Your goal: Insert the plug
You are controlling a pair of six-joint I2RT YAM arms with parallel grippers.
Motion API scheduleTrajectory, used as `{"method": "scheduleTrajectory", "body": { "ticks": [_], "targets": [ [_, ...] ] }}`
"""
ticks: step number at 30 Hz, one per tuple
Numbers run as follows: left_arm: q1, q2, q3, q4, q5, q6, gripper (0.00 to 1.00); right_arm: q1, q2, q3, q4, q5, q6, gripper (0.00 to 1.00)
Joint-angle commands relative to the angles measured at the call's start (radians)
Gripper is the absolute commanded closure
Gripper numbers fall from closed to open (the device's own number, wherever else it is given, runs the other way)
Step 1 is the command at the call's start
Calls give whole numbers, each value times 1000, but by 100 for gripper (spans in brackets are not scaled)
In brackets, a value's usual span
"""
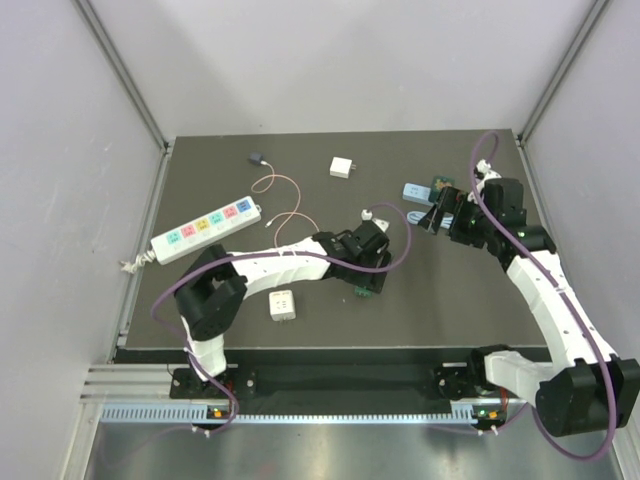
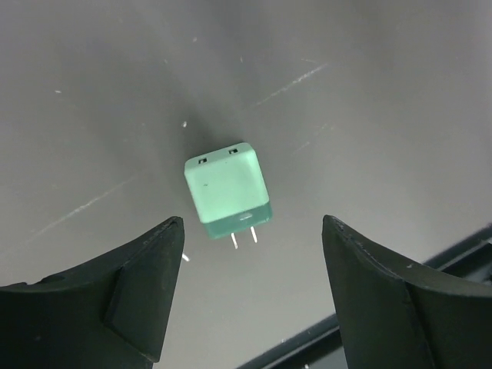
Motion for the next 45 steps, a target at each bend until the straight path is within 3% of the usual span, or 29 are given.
{"method": "scheduleTrajectory", "body": {
  "ticks": [1, 9, 12, 16, 17, 19, 20, 22, 26, 31, 33, 34, 38, 45],
  "targets": [
    [-17, 40, 32, 65, -43, 4, 23, -19, -11, 46, 45, -39, 15, 1],
    [-25, 111, 26, 85, -72, 2, 29, -30, -25, 36, 39, -65, -3, 1],
    [-27, 117, 24, 94, -81, 15, 36, -30, -34, 18, 46, -86, -3, 1],
    [-27, 103, -11, 128, -96, 24, 51, -31, -34, -5, 57, -117, 0, 2],
    [-25, 97, -34, 137, -95, 31, 63, -30, -29, -8, 54, -135, -2, 2],
    [-27, 71, -55, 157, -93, 33, 78, -30, -28, -14, 52, -155, -5, 3],
    [-27, 59, -64, 160, -89, 35, 92, -30, -25, -25, 54, -192, -6, 4],
    [-34, -17, -109, 182, -87, 57, 100, -30, -20, -33, 51, -241, -12, 10],
    [-39, -217, -244, 283, -48, 137, 100, -27, 7, -56, 57, -440, -23, 23],
    [-37, -412, -290, 231, 12, 209, 100, -8, -3, -123, 152, -589, 44, 43],
    [-39, -471, -299, 234, 49, 232, 100, 25, -6, -158, 303, -686, 116, 42],
    [-39, -487, -301, 235, 74, 238, 100, 48, 15, -172, 351, -723, 132, 35],
    [-39, -536, -296, 232, 117, 284, 100, 220, 101, -83, 304, -729, 84, 33],
    [-37, -579, -293, 215, 127, 326, 100, 326, 158, -46, 361, -665, 139, 38]
  ]
}}
